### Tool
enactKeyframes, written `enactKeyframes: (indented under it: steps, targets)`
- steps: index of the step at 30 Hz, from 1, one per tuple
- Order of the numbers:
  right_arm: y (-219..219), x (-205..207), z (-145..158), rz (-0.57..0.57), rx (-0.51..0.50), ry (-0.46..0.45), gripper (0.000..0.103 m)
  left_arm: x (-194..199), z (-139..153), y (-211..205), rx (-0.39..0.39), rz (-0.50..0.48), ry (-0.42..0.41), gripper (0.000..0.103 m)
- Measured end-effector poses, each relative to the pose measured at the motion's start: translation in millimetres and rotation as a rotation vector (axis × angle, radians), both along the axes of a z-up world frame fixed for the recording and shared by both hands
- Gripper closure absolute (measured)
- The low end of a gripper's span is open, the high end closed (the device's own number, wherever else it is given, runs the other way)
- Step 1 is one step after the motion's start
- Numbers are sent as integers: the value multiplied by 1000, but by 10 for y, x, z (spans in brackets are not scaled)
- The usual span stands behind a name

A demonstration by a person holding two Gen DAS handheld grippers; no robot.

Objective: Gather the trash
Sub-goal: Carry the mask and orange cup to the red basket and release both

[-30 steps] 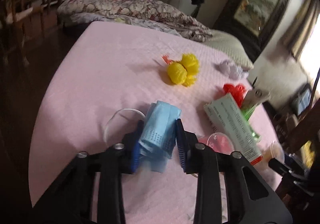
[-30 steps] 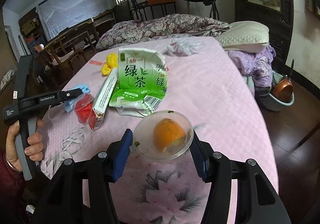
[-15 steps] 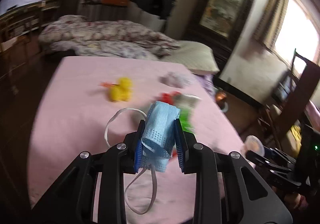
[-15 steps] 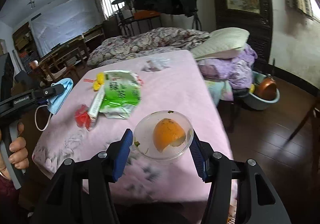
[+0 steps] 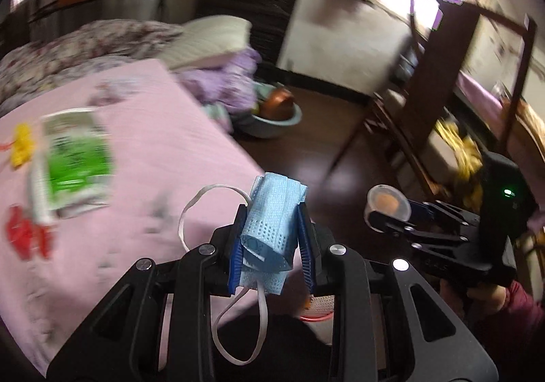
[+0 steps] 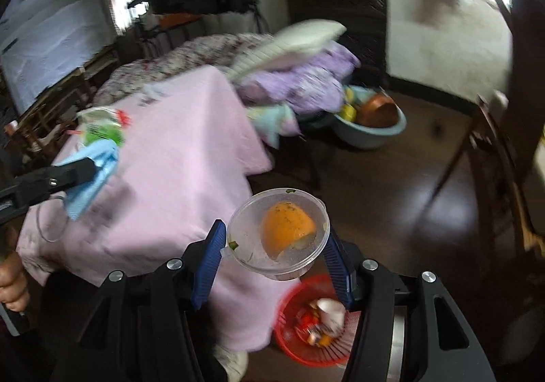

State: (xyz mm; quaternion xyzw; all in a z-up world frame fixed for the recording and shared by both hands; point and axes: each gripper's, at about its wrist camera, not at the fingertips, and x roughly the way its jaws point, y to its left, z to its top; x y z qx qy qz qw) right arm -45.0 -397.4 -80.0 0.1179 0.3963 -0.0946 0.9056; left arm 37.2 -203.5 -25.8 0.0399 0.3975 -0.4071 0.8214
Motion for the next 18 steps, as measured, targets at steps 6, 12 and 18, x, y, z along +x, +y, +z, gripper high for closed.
enactKeyframes:
  steps: [6,12,18]
  targets:
    - [-594,-390,-499,-155,43,99,47,-259,-307,-805,72,-167,45,74]
    - [-964,-692,-883,-282,141,140,47,-508,-706,-1321,164,-234,67,32]
    - [-968,-684,-1087,-270,160,175,47,-522,-814,-1196,187,-181,79,27]
